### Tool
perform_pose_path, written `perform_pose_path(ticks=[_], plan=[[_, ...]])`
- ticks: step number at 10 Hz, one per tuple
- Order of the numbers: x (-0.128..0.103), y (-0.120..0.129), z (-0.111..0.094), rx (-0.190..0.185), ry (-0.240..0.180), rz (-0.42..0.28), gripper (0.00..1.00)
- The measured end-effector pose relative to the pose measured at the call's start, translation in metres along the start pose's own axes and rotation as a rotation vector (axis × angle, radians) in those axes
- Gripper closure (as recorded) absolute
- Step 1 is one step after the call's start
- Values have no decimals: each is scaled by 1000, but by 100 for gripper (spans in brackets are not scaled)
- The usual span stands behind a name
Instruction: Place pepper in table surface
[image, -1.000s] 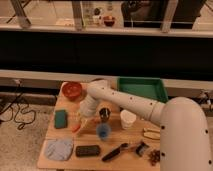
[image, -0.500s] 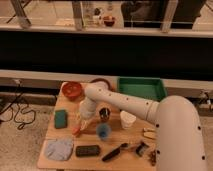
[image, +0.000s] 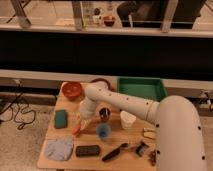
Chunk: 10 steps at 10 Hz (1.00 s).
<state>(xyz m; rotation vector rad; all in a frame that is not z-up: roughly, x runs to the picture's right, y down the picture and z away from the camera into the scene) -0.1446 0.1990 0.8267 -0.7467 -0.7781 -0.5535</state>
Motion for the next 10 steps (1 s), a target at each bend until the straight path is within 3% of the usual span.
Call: perform_pose_path(ticks=[4,10], plan=[[0,0,0,0,0,0,22],[0,0,0,0,-1,0,20]])
